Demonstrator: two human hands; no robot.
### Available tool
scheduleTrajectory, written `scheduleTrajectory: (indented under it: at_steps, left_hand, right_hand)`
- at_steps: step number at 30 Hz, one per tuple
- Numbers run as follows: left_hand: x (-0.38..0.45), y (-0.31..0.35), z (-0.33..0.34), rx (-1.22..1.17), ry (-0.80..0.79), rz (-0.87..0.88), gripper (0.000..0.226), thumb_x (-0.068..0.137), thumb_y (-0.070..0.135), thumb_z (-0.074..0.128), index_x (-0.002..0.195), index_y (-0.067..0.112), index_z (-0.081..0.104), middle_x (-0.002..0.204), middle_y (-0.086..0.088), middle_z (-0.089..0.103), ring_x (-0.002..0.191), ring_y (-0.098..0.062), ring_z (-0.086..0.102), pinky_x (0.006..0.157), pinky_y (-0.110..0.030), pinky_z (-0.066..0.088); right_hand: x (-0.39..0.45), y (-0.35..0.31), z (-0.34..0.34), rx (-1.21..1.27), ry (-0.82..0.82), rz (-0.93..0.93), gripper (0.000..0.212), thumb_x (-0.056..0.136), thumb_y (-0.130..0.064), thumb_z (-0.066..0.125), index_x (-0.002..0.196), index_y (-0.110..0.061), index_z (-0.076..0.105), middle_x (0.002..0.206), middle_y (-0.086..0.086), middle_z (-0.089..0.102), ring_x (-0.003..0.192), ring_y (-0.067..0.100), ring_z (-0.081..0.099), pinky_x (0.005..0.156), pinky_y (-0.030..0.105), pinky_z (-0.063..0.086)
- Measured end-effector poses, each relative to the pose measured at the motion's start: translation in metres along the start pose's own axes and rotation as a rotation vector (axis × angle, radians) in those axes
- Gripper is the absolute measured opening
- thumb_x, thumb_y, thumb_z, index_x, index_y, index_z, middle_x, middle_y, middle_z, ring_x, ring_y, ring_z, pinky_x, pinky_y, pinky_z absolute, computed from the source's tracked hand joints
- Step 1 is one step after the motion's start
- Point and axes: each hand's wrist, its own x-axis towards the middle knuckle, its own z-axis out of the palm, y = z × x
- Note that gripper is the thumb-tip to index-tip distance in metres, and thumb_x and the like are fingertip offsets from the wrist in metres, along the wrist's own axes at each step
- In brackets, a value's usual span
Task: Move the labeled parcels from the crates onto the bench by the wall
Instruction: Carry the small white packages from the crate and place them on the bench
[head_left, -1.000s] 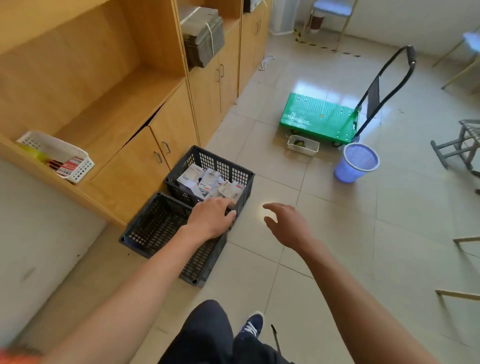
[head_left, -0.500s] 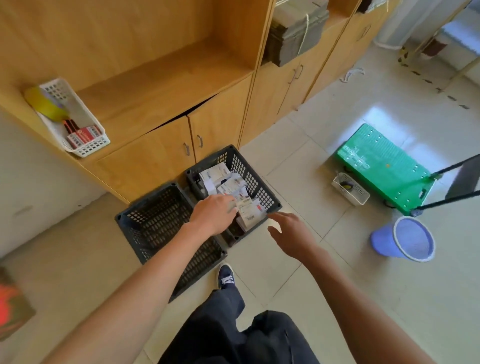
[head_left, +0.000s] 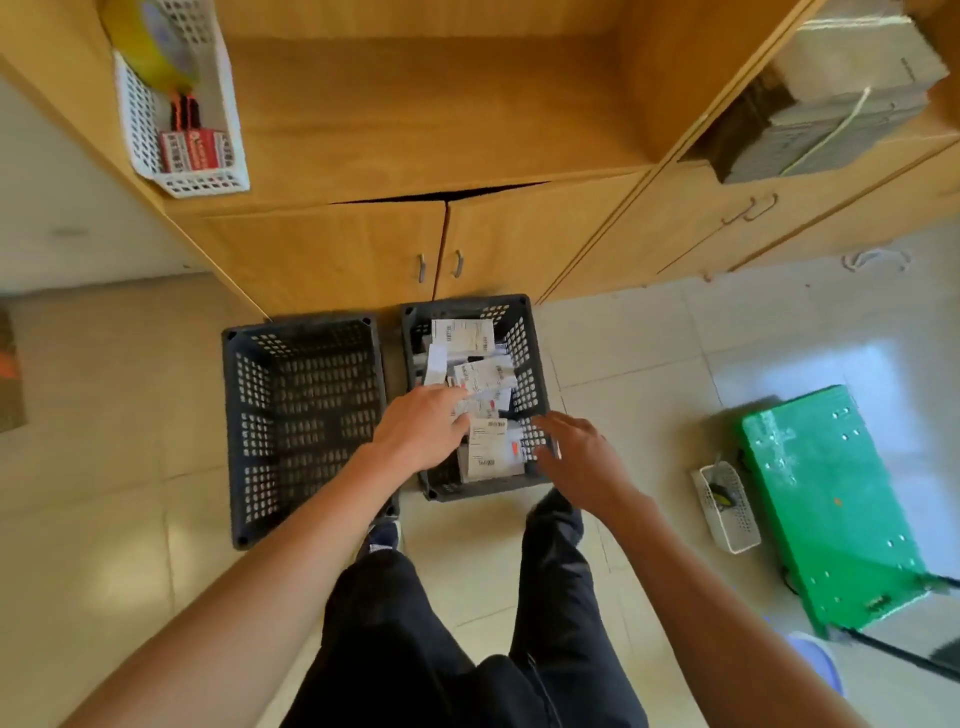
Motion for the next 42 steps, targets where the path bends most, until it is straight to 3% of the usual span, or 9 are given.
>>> scheduleTrajectory:
  at_steps: [3, 6, 11, 13, 17, 22, 28, 36, 42]
  left_hand:
    - [0.027, 0.008, 0.024, -0.030, 0.060, -0.086, 0.039, 0.103, 0.035, 0.053, 0.140, 0.025, 0.056, 0.130, 0.001, 0.065, 0.105, -0.018, 0.064, 0.088, -0.042, 0.057]
    - [0.064, 0.017, 0.055, -0.056, 0.148, -0.161, 0.030, 0.101, 0.033, 0.056, 0.128, 0.020, 0.061, 0.121, 0.003, 0.067, 0.096, -0.014, 0.064, 0.082, -0.038, 0.058]
    - [0.142, 0.013, 0.116, -0.077, 0.160, -0.200, 0.016, 0.099, 0.023, 0.055, 0.113, 0.017, 0.061, 0.112, 0.001, 0.067, 0.102, -0.017, 0.061, 0.082, -0.039, 0.058]
    - [0.175, 0.001, 0.140, -0.068, 0.148, -0.199, 0.020, 0.100, 0.022, 0.055, 0.117, 0.015, 0.060, 0.117, 0.001, 0.066, 0.111, -0.018, 0.058, 0.089, -0.042, 0.056]
    - [0.243, -0.041, 0.187, -0.046, 0.161, -0.165, 0.044, 0.101, 0.024, 0.054, 0.145, 0.021, 0.049, 0.146, 0.003, 0.054, 0.138, -0.017, 0.044, 0.110, -0.046, 0.044]
    - [0.322, -0.102, 0.237, 0.013, 0.182, -0.121, 0.049, 0.100, 0.020, 0.056, 0.148, 0.020, 0.047, 0.149, 0.003, 0.052, 0.138, -0.017, 0.042, 0.107, -0.040, 0.045]
    - [0.396, -0.164, 0.281, 0.156, 0.151, -0.046, 0.051, 0.100, 0.021, 0.055, 0.149, 0.016, 0.045, 0.148, -0.002, 0.051, 0.140, -0.019, 0.039, 0.111, -0.037, 0.039]
    - [0.470, -0.204, 0.286, 0.390, 0.076, -0.068, 0.065, 0.095, 0.026, 0.062, 0.153, 0.015, 0.036, 0.153, -0.010, 0.038, 0.142, -0.029, 0.032, 0.111, -0.051, 0.037]
    - [0.497, -0.223, 0.292, 0.429, 0.018, -0.096, 0.088, 0.086, 0.037, 0.073, 0.156, 0.022, 0.022, 0.159, -0.010, 0.022, 0.146, -0.031, 0.021, 0.114, -0.056, 0.031]
  right_hand:
    - [0.048, 0.039, -0.009, -0.039, -0.065, -0.065, 0.046, 0.099, -0.020, 0.057, 0.145, -0.021, 0.051, 0.150, -0.001, 0.050, 0.134, 0.026, 0.048, 0.107, 0.043, 0.045]
    - [0.108, 0.084, -0.008, -0.078, -0.129, -0.159, 0.046, 0.096, -0.015, 0.060, 0.141, -0.020, 0.055, 0.142, 0.000, 0.057, 0.127, 0.027, 0.054, 0.102, 0.044, 0.050]
    - [0.197, 0.142, 0.035, -0.121, -0.209, -0.224, 0.046, 0.096, -0.015, 0.063, 0.141, -0.020, 0.055, 0.141, 0.000, 0.058, 0.122, 0.026, 0.058, 0.104, 0.044, 0.049]
    - [0.232, 0.160, 0.063, -0.134, -0.241, -0.231, 0.049, 0.096, -0.017, 0.061, 0.144, -0.023, 0.051, 0.146, 0.000, 0.053, 0.128, 0.026, 0.055, 0.108, 0.047, 0.046]
    - [0.300, 0.189, 0.126, -0.184, -0.290, -0.267, 0.055, 0.100, -0.022, 0.056, 0.152, -0.026, 0.039, 0.160, -0.001, 0.035, 0.148, 0.024, 0.030, 0.120, 0.044, 0.026]
    - [0.374, 0.222, 0.205, -0.222, -0.317, -0.241, 0.063, 0.100, -0.026, 0.056, 0.157, -0.029, 0.028, 0.167, 0.000, 0.017, 0.154, 0.023, 0.013, 0.123, 0.044, 0.016]
    - [0.453, 0.243, 0.277, -0.277, -0.279, -0.251, 0.074, 0.095, -0.025, 0.065, 0.157, -0.028, 0.024, 0.168, 0.005, 0.010, 0.154, 0.028, 0.007, 0.121, 0.054, 0.023]
    - [0.505, 0.254, 0.329, -0.358, -0.208, -0.262, 0.087, 0.094, -0.019, 0.064, 0.160, -0.031, 0.008, 0.168, 0.005, -0.006, 0.154, 0.030, -0.007, 0.123, 0.051, 0.009]
    - [0.515, 0.274, 0.361, -0.409, -0.016, -0.349, 0.113, 0.069, -0.013, 0.087, 0.158, -0.028, 0.019, 0.163, 0.017, 0.019, 0.151, 0.039, 0.017, 0.118, 0.060, 0.026]
